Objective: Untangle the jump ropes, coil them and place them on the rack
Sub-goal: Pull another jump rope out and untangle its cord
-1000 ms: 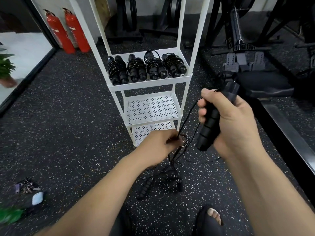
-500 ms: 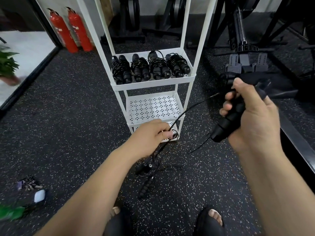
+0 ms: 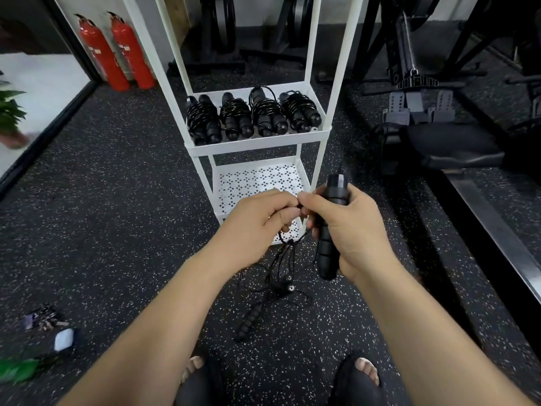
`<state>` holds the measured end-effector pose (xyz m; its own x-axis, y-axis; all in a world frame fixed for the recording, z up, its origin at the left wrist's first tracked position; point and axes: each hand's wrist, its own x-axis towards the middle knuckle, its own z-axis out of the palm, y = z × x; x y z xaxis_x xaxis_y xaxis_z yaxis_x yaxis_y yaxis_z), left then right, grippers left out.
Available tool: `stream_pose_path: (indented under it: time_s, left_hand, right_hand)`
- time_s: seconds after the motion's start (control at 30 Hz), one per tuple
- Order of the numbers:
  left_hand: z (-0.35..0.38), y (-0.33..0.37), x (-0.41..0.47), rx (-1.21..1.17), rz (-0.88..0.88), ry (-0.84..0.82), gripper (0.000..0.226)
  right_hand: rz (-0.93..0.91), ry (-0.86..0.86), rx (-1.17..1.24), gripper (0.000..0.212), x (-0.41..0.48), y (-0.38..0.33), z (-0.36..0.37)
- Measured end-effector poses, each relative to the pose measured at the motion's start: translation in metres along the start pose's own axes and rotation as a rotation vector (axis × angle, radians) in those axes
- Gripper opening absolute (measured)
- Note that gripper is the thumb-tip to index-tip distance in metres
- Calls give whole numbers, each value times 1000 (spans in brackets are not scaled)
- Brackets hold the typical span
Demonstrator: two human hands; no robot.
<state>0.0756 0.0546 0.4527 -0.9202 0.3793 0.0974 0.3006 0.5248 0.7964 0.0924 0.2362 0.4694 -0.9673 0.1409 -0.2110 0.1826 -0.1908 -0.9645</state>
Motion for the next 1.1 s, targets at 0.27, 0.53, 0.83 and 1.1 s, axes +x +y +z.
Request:
stream_pose_path:
  time_s: [0.27, 0.53, 0.83, 1.1]
  left_hand:
    - [1, -7, 1, 27, -172, -143, 9]
    - [-13, -24, 1, 134, -213, -61, 10]
    - [-14, -26, 0, 110, -196, 57, 10]
    - [-14, -9, 1, 8, -103, 143, 16]
  right_hand:
    - [-145, 97, 77, 23, -3, -16, -5]
    - [-360, 232, 103, 22, -10, -42, -22]
    - [-390, 251, 103, 33, -11, -38, -21]
    - [-40, 14, 4, 28, -16, -17, -2]
